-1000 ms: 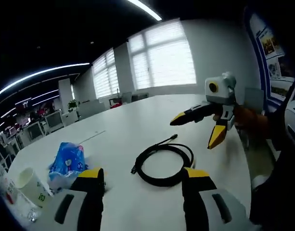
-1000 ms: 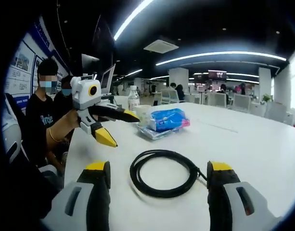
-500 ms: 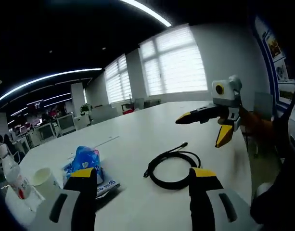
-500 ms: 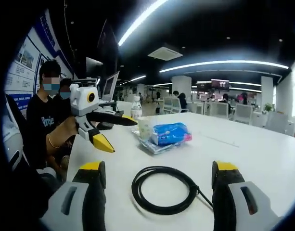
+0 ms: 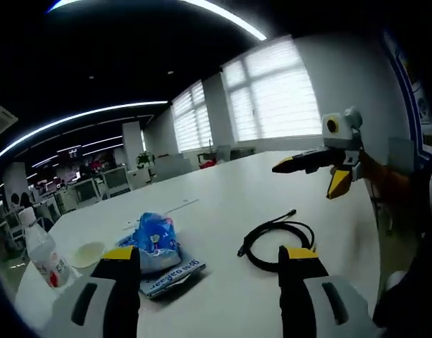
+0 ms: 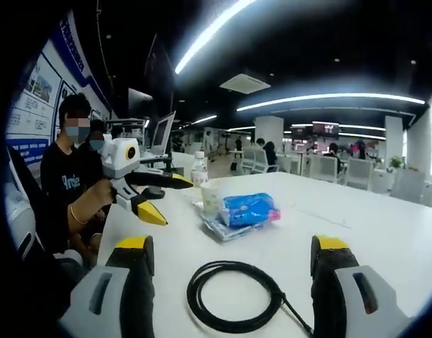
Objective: Arrange the tabletop items into an orderly group along one side of the table until the central work area is clear of visible clutter.
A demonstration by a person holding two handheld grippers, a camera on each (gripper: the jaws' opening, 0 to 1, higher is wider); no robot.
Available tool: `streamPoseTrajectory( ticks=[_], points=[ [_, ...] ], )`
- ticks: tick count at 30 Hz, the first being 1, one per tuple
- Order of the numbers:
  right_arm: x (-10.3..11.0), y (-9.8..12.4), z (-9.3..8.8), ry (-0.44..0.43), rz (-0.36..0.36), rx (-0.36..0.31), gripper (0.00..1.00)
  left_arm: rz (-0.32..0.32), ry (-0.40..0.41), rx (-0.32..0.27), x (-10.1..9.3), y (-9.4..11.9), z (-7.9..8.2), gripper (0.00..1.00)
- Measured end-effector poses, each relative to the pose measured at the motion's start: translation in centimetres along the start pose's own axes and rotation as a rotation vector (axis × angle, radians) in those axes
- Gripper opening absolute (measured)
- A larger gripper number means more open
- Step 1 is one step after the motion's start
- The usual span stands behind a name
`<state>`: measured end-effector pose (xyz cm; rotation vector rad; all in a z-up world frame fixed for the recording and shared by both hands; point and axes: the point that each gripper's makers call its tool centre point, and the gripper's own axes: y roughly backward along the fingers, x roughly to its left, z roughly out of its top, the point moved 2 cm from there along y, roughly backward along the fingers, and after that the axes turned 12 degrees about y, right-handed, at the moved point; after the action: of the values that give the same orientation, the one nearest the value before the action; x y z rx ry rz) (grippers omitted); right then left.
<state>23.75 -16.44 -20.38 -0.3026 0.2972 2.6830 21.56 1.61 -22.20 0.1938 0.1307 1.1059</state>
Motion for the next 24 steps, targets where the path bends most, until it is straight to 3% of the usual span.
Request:
streamPoseTrajectory(
  ticks=[24],
  points=[
    [-3.5, -3.8, 1.5, -0.005, 0.019, -0.002, 0.86, 0.031, -0.073, 0.013, 2.7, -1.0, 1.0, 0.72]
  ],
)
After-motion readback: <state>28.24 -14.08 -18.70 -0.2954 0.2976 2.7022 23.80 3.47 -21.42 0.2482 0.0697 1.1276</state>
